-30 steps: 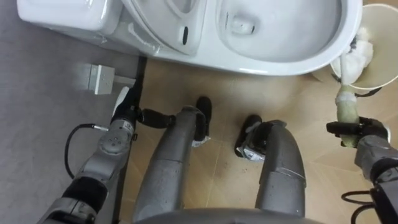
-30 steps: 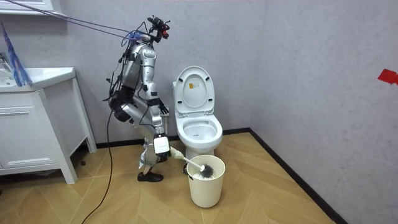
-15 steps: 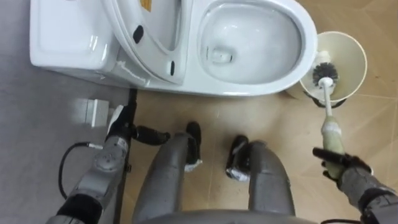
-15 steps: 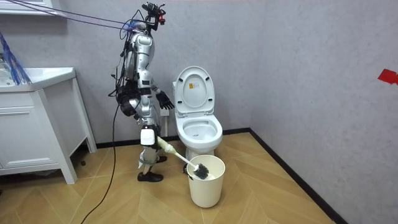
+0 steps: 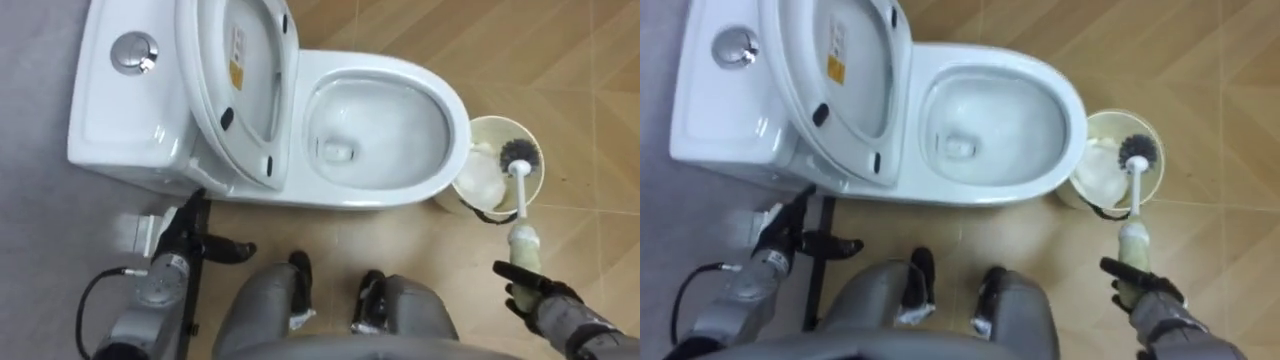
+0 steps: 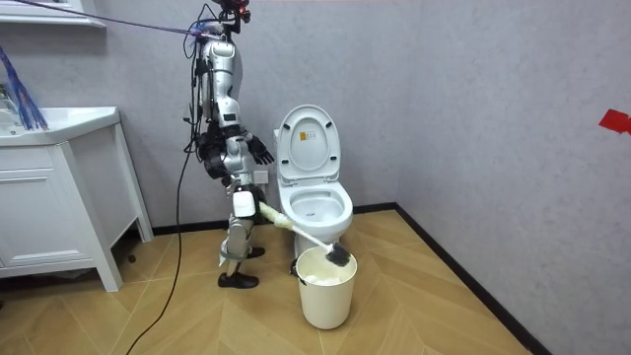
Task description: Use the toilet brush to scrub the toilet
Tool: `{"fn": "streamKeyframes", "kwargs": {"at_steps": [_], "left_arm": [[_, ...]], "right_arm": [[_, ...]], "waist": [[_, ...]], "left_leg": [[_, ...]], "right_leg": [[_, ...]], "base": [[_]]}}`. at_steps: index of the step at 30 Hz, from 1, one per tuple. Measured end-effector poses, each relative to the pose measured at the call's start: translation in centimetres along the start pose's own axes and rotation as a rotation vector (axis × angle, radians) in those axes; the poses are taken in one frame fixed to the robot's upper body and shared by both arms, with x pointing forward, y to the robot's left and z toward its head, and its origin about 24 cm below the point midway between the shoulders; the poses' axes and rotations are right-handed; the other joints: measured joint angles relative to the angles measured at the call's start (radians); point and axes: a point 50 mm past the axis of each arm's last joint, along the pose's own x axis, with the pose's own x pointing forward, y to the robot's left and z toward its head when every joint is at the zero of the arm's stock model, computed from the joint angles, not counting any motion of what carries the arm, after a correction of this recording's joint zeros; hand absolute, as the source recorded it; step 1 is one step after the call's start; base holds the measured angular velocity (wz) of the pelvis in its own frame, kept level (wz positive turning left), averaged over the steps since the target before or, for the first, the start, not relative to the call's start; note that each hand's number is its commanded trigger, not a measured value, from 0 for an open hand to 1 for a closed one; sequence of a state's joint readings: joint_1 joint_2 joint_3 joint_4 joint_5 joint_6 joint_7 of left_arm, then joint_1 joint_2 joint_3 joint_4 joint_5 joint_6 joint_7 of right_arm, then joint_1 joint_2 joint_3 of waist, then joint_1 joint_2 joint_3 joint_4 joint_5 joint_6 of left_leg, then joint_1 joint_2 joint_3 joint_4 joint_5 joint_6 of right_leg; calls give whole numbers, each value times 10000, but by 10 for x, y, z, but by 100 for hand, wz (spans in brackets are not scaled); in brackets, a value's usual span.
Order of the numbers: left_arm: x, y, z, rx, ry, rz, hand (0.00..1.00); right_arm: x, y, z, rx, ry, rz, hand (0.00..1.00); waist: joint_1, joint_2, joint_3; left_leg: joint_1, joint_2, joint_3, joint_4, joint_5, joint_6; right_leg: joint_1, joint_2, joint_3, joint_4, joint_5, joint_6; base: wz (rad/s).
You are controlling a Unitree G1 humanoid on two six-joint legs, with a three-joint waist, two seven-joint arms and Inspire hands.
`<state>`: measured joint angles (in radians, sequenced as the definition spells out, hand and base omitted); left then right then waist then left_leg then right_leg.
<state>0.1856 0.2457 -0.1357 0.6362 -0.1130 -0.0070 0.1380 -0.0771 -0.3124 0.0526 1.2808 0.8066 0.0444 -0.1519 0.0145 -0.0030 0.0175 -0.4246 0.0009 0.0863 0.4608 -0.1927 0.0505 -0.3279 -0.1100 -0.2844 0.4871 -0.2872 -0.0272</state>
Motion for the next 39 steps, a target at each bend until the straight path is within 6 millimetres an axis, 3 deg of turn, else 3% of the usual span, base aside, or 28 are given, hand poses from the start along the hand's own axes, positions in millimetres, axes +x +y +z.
{"fn": "streamKeyframes", "kwargs": {"at_steps": [1,3,7,11,15,16,18,20,23,25,31,39], "left_arm": [[-5,5,-9,-149,176,234,0],[-13,11,-19,-149,360,511,0],[-24,16,-33,119,632,731,0],[-31,24,-35,288,321,1179,0],[-39,32,-34,750,-147,1766,0],[-43,32,-31,1066,-417,1890,0],[-49,31,-27,1532,-798,2053,0],[-53,29,-24,1826,-1061,2153,0],[-54,27,-15,2326,-1580,2434,0],[-56,26,-1,2864,-2395,2751,0],[-65,27,37,3973,-4633,3662,0],[-70,26,59,4422,-5897,4269,0]], "right_arm": [[0,-2,-1,-121,-43,-20,100],[-1,-6,-4,-628,-133,-177,100],[-2,-8,-4,-1729,-545,-435,100],[-4,2,-2,-2505,-1147,-209,100],[-9,13,8,-3437,-2172,256,100],[-10,13,8,-3724,-2456,324,100],[-12,15,11,-4316,-2852,364,100],[-13,18,13,-4955,-3208,388,100],[-15,22,14,-5738,-3572,516,100],[-16,23,15,-6524,-3852,554,100],[-16,26,13,-7329,-4071,796,100],[-12,25,-8,-8199,-3225,1441,100]], "waist": [[22,-35,-70],[59,-91,-128],[205,-158,-131],[221,-295,-82],[425,-363,-110],[459,-402,-153],[493,-412,-156],[556,-367,-159],[794,-236,-224],[1020,-138,-218],[1595,-195,-158],[1643,-410,-136]], "left_leg": [[307,-15,-40,-187,-3,-17],[776,-83,-78,-450,3,-31],[1790,-95,-121,-876,-24,-64],[2303,-161,-330,-1032,-71,-92],[2622,-166,-382,-1231,-111,-142],[2668,-177,-476,-1243,-124,-160],[2809,-188,-535,-1246,-140,-178],[2939,-197,-584,-1244,-175,-197],[2963,-186,-718,-1236,-190,-218],[2968,-188,-871,-1225,-192,-227],[2990,-293,-1081,-1219,-182,-238],[2902,-361,-1335,-1163,-148,-256]], "right_leg": [[326,63,-22,-259,26,40],[837,76,-187,-589,43,65],[1973,234,-221,-1395,191,173],[2708,259,-491,-1850,213,224],[3121,341,-568,-2218,234,241],[3284,380,-665,-2393,272,246],[3570,426,-750,-2552,328,249],[3778,449,-786,-2648,329,250],[3840,468,-932,-2643,330,248],[3943,425,-1043,-2638,330,247],[3994,386,-1150,-2662,230,256],[4123,421,-1450,-2844,231,258]], "base": [[10],[7],[4],[18],[6],[16],[19],[11],[12],[13],[10],[11]]}}
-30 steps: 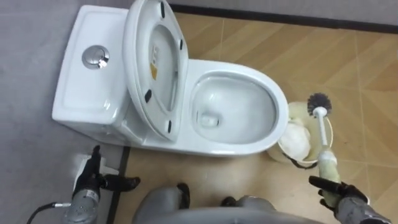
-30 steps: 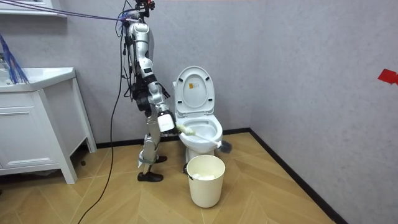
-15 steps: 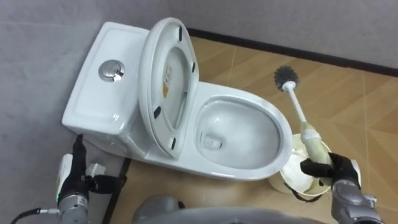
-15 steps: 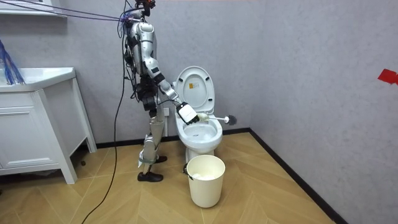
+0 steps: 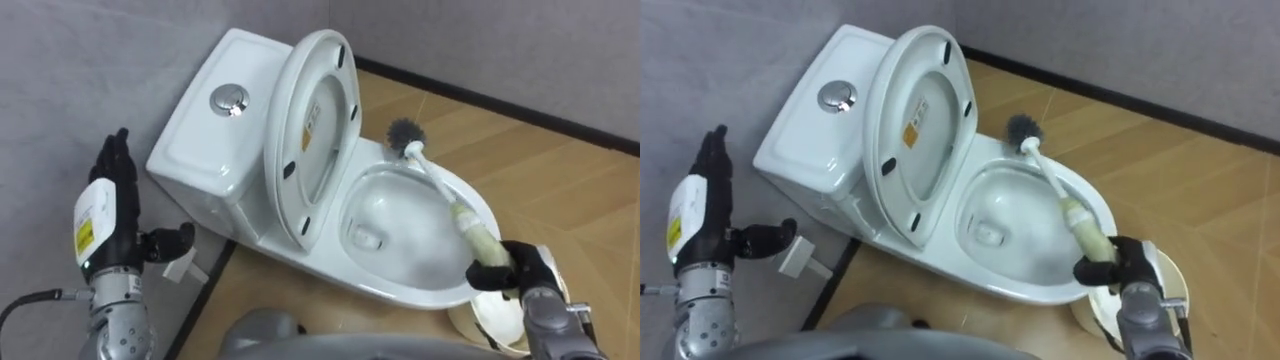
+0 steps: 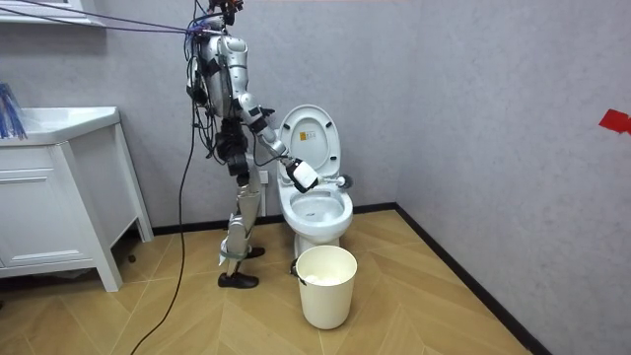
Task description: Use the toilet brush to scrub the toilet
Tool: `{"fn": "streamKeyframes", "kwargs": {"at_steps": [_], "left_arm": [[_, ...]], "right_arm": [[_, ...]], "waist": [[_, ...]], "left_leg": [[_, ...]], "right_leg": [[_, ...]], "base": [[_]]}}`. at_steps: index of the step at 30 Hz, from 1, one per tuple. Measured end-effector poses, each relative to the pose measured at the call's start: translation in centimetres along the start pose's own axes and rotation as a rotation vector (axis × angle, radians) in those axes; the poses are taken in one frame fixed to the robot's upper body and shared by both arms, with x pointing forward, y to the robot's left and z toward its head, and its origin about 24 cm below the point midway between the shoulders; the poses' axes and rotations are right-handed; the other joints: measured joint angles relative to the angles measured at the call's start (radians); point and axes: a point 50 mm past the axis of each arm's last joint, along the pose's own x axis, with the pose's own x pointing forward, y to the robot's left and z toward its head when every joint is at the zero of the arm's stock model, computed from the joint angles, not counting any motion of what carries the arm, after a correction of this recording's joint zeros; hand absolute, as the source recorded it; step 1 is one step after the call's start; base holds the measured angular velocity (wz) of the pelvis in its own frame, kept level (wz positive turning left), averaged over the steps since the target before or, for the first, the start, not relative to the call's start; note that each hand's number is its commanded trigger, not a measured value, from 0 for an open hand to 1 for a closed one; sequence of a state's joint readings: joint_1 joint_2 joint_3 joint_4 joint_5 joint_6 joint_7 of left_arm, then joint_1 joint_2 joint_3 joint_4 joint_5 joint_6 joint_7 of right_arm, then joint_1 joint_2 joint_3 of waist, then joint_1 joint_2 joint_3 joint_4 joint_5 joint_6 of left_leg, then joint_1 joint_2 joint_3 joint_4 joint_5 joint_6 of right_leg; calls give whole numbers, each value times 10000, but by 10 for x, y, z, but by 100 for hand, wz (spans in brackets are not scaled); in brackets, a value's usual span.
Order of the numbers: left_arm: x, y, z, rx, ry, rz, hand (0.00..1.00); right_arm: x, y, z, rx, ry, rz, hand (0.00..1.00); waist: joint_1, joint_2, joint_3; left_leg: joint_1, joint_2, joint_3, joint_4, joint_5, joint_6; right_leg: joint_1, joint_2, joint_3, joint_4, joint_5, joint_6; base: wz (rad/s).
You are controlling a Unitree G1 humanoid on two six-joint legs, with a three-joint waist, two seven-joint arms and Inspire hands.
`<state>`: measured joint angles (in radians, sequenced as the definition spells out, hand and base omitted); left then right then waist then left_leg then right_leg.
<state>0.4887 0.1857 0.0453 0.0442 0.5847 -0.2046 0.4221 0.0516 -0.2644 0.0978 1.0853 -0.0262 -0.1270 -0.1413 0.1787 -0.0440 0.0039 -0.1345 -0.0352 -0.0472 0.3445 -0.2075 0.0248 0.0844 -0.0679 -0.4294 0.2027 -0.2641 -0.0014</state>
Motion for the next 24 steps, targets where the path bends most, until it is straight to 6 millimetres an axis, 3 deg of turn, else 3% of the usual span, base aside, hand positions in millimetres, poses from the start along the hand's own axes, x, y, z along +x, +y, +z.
{"fn": "streamKeyframes", "kwargs": {"at_steps": [11,14,16,19,24], "left_arm": [[9,-2,14,966,-1294,-219,0],[9,-8,12,1140,-1310,-493,0],[12,-17,10,1211,-1246,-810,0],[14,-31,5,1510,-1073,-1424,0],[14,-39,1,2193,-1267,-2040,0]], "right_arm": [[2,1,-4,-368,357,582,100],[3,1,-2,-719,277,582,100],[5,-2,2,-1000,164,573,100],[8,-7,7,-1097,222,609,100],[11,-14,11,-1251,407,699,100]], "waist": [[-153,-58,10],[-205,19,20],[-286,182,49],[-373,387,23],[-497,369,45]], "left_leg": [[-217,28,65,-3,-3,-3],[-334,40,65,29,-1,-1],[-464,54,62,128,-4,3],[-737,63,82,131,6,16],[-1062,73,175,174,111,47]], "right_leg": [[-280,30,125,32,49,-33],[-408,29,131,106,60,-38],[-549,18,145,235,61,-41],[-916,10,164,452,63,-46],[-1399,-64,194,732,72,-67]], "base": [[-2],[0],[0],[-6],[-5]]}}
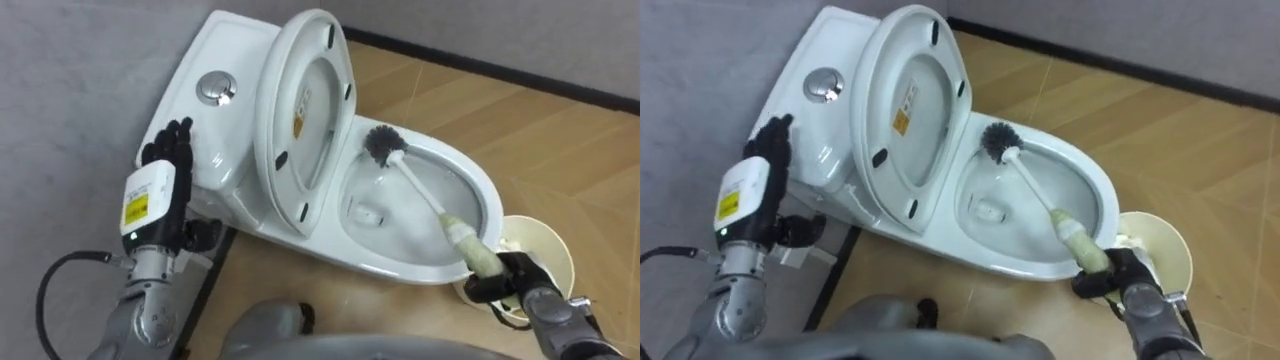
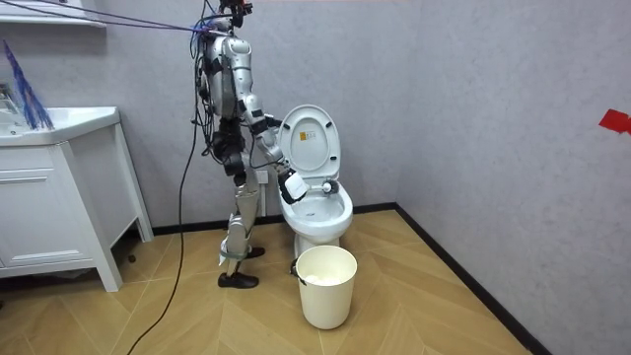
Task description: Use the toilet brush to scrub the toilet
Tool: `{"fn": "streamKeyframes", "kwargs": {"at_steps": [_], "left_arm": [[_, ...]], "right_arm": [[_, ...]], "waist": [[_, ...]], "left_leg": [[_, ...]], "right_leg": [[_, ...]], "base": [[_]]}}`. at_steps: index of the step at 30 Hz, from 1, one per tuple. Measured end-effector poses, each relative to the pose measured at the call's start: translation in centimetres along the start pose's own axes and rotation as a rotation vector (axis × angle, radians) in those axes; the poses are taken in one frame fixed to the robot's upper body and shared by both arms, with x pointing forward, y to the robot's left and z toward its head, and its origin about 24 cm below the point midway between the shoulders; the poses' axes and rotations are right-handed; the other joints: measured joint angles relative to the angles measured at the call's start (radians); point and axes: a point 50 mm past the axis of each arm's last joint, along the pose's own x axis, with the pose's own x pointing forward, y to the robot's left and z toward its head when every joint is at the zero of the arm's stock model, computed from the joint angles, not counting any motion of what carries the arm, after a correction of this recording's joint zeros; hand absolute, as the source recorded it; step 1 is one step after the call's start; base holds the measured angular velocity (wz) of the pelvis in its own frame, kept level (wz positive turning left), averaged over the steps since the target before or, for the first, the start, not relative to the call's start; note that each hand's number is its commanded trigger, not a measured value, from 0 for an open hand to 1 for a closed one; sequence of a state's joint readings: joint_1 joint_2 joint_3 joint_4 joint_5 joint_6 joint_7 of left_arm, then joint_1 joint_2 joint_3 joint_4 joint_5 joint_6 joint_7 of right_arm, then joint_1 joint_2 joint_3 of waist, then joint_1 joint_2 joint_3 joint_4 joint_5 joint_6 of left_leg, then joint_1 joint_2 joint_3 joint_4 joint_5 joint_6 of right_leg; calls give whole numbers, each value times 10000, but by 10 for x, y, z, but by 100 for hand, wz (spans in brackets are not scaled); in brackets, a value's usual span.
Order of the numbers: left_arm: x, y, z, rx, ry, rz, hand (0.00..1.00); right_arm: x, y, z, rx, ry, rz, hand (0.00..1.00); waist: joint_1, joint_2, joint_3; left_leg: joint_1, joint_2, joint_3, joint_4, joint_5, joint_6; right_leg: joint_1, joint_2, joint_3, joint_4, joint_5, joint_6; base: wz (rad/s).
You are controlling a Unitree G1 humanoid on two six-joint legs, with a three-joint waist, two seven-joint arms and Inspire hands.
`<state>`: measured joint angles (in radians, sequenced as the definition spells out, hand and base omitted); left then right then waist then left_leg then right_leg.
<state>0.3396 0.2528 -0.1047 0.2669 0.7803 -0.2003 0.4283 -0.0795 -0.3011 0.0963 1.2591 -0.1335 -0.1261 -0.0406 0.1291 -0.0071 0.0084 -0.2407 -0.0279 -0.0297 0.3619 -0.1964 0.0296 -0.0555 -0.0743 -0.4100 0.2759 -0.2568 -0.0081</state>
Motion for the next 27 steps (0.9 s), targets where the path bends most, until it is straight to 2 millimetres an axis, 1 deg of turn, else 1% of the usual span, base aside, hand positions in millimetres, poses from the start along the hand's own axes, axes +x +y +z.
{"fn": "streamKeyframes", "kwargs": {"at_steps": [2,3,4,6,8,11,12,14,16,18,19,21,22,24,25,27], "left_arm": [[5,0,0,47,-27,12,0],[9,-1,-1,188,-48,-63,0],[11,-2,-1,414,-139,-108,0],[12,-1,-1,615,-250,44,0],[15,0,0,772,-357,116,0],[21,2,1,849,-494,234,0],[24,2,2,888,-551,272,0],[30,6,3,940,-666,478,0],[36,10,6,1015,-857,754,0],[37,11,6,1091,-898,966,0],[38,13,6,1176,-935,1076,0],[40,16,6,1292,-1003,1206,0],[42,18,6,1341,-1039,1293,0],[44,21,5,1448,-1082,1384,0],[45,23,3,1542,-1087,1409,0],[46,24,3,1577,-1126,1536,0]], "right_arm": [[1,-3,4,-273,15,-38,100],[3,-5,8,-463,14,-72,100],[3,-8,10,-666,46,-98,100],[3,-13,10,-920,104,-145,100],[4,-16,11,-1435,133,-217,100],[4,-17,16,-2859,-106,-173,100],[4,-17,20,-3411,-274,-159,100],[5,-17,30,-4138,-578,-185,100],[6,-18,38,-4495,-765,-349,100],[6,-20,40,-4733,-811,-463,100],[5,-22,42,-4938,-858,-565,100],[4,-24,44,-5301,-989,-750,100],[4,-24,45,-5549,-1065,-851,100],[3,-22,45,-5947,-1154,-895,100],[2,-20,47,-6329,-1331,-1015,100],[0,-21,52,-6875,-1640,-1312,100]], "waist": [[-60,18,1],[-66,5,27],[-50,-31,58],[47,-60,76],[90,-42,85],[135,3,104],[150,32,122],[156,-23,157],[202,3,146],[206,-10,154],[208,-68,185],[221,-103,187],[197,-133,197],[185,-194,227],[174,-224,206],[173,-252,204]], "left_leg": [[-210,20,11,107,1,0],[-388,50,58,182,9,10],[-557,83,180,223,36,38],[-787,116,258,328,38,49],[-1016,137,267,426,41,58],[-1330,189,266,540,45,65],[-1424,190,262,543,75,67],[-1720,170,275,544,150,67],[-2115,164,342,680,281,55],[-2345,185,396,832,282,57],[-2455,193,407,875,280,57],[-2615,191,453,955,282,55],[-2720,187,475,1054,280,54],[-2794,195,513,1149,278,52],[-2899,214,512,1223,268,47],[-3048,233,518,1278,271,43]], "right_leg": [[-222,-67,1,136,-12,-20],[-403,-88,26,281,-15,-25],[-618,-114,94,422,-15,-26],[-887,-123,214,539,-15,-27],[-1080,-108,211,540,5,-60],[-1405,-97,206,724,33,-105],[-1551,-104,210,745,46,-127],[-1916,-153,249,887,25,-161],[-2363,-142,351,1056,39,-208],[-2588,-128,385,1198,23,-245],[-2712,-145,387,1289,2,-274],[-2958,-213,413,1525,-72,-318],[-3067,-278,371,1713,-149,-342],[-3183,-315,388,1890,-217,-375],[-3282,-308,379,1958,-244,-387],[-3461,-317,375,2073,-245,-410]], "base": [[-5],[-8],[-11],[-16],[-9],[-3],[-7],[-5],[0],[-5],[-5],[-2],[0],[0],[0],[0]]}}
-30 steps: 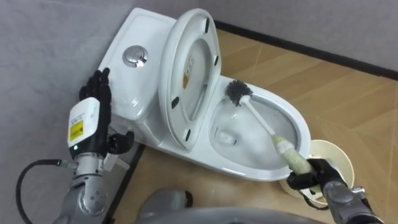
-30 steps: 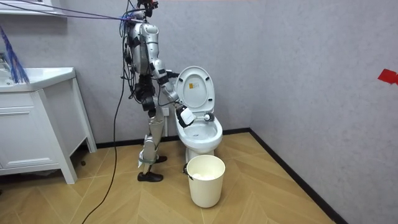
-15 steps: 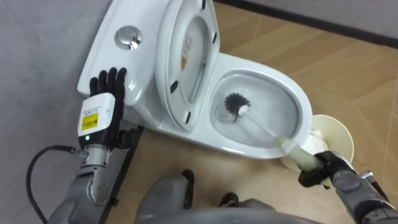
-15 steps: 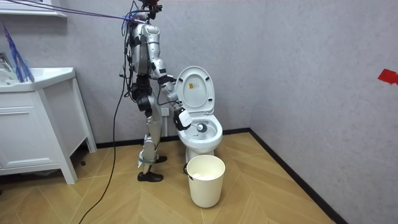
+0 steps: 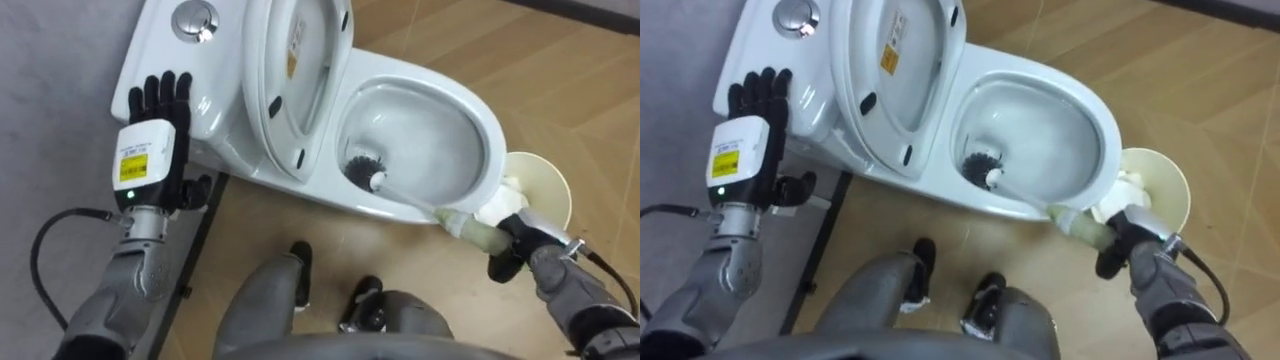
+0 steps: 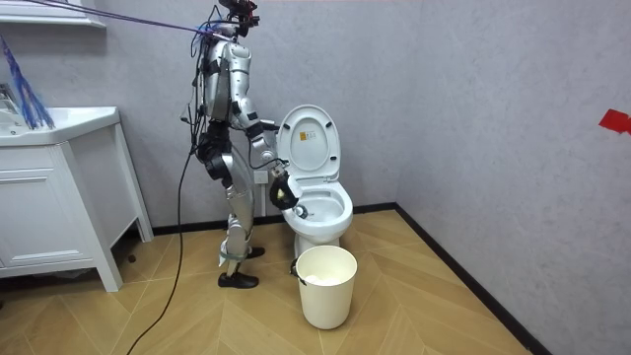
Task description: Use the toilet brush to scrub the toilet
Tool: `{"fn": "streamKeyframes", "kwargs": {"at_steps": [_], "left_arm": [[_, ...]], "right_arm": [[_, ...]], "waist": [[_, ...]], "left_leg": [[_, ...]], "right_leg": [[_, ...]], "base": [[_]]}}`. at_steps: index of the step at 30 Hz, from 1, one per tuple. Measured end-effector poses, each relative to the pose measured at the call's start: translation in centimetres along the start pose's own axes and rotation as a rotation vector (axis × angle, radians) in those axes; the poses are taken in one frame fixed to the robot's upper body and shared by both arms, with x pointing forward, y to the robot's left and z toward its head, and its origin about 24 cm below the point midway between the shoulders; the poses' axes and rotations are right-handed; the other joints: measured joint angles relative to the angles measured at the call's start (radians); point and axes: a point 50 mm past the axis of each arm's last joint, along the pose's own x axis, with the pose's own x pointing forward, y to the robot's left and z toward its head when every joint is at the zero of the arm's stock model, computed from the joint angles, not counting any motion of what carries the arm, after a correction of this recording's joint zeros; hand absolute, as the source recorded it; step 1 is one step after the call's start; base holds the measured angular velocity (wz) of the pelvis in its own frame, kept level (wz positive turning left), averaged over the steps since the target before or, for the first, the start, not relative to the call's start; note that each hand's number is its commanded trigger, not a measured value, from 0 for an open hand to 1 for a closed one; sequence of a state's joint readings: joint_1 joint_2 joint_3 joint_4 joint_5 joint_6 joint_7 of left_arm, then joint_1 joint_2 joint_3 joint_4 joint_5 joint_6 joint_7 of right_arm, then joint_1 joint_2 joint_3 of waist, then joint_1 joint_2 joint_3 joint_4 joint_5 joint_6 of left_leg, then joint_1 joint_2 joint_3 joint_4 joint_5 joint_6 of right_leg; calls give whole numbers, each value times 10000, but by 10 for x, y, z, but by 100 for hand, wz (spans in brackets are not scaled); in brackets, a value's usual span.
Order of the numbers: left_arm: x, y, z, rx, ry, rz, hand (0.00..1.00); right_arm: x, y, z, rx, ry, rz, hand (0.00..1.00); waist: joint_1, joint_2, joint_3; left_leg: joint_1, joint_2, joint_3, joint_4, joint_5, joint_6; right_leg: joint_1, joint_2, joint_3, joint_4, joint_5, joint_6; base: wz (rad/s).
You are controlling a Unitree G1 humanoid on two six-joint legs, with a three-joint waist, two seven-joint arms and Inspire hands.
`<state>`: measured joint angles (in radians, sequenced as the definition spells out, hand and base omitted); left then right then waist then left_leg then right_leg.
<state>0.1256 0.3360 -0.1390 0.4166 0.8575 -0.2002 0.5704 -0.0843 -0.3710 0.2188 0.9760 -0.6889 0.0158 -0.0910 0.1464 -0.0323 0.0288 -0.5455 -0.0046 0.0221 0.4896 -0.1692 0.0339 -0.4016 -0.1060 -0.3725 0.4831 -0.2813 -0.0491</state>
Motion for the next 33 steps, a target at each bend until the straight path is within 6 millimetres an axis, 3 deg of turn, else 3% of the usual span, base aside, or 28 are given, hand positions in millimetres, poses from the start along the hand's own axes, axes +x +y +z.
{"fn": "streamKeyframes", "kwargs": {"at_steps": [6,9,13,16,19,25,33], "left_arm": [[15,7,5,191,-339,540,0],[27,11,9,450,-777,624,0],[43,21,16,766,-1367,937,0],[58,36,20,1006,-1679,1424,0],[65,46,16,1220,-1570,1682,0],[66,48,23,1082,-1796,1798,0],[63,50,23,1038,-1586,1952,0]], "right_arm": [[4,-22,12,-1470,-518,-956,100],[7,-40,15,-2165,-657,-1506,100],[13,-82,26,-3135,-899,-2533,100],[15,-120,31,-3176,-790,-3419,100],[15,-150,39,-2792,-655,-4112,100],[15,-173,42,-1585,-271,-4654,100],[15,-171,28,1230,230,-4889,100]], "waist": [[44,22,-7],[345,55,11],[657,136,122],[989,21,208],[1126,2,226],[1186,-11,280],[1043,-16,365]], "left_leg": [[-746,104,-61,717,-79,3],[-1073,249,-61,883,-80,4],[-1601,235,-238,1206,-82,0],[-2159,180,-223,1412,-32,7],[-2529,79,-242,1455,41,63],[-2643,-12,-245,1606,-19,176],[-2686,-116,-101,1532,-36,229]], "right_leg": [[-598,-38,-114,585,-96,-116],[-910,-14,-103,791,-80,-169],[-1382,-40,-176,1125,-88,-235],[-2066,-209,-123,1606,-147,-303],[-2467,-349,-154,1824,-192,-292],[-2526,-470,-184,1924,-287,-163],[-2724,-623,-15,2114,-357,-96]], "base": [[1],[-5],[1],[0],[10],[6],[-3]]}}
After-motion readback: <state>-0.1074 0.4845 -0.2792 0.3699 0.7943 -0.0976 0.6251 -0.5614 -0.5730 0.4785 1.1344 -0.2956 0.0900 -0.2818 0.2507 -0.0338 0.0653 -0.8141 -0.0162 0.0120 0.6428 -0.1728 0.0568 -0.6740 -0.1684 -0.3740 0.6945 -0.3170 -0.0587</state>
